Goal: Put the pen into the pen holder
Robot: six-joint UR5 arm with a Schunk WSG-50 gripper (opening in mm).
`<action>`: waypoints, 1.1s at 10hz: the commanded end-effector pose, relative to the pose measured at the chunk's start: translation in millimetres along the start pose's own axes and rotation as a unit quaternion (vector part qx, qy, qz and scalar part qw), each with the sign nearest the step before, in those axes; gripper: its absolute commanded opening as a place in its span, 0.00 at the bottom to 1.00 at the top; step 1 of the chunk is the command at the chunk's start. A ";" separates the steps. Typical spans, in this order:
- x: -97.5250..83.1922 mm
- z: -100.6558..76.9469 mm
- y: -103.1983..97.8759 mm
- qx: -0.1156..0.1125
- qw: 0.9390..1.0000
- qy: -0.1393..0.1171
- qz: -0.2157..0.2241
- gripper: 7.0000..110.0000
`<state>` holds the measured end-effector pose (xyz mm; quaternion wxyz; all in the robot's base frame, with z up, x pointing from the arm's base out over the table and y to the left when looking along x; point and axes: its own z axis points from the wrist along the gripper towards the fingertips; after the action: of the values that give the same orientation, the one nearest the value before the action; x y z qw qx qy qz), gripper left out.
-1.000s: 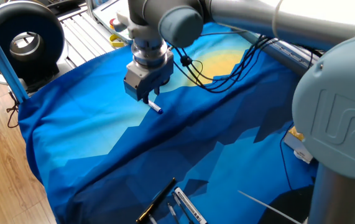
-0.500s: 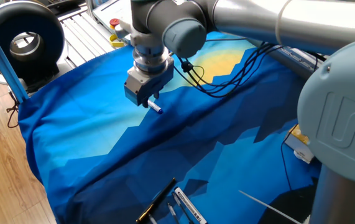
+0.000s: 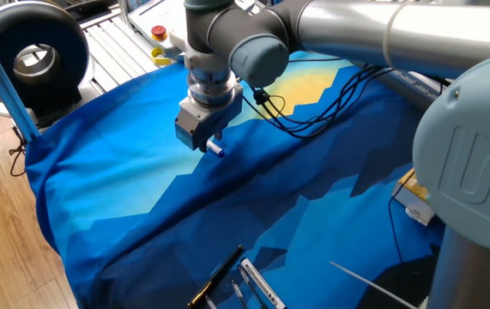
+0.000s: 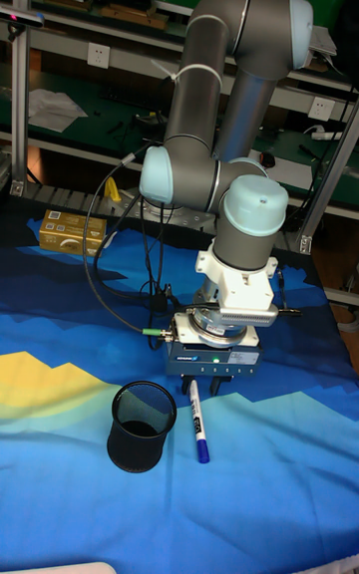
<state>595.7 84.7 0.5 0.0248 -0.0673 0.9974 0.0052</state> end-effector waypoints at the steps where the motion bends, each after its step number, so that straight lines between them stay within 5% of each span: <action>1: 1.1 3.8 0.4 -0.006 1.000 -0.004 0.003 0.36; 11: 1.9 10.8 0.8 -0.007 1.000 -0.009 0.021 0.36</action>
<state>593.7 85.0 -10.6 0.0320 -0.0584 0.9977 0.0087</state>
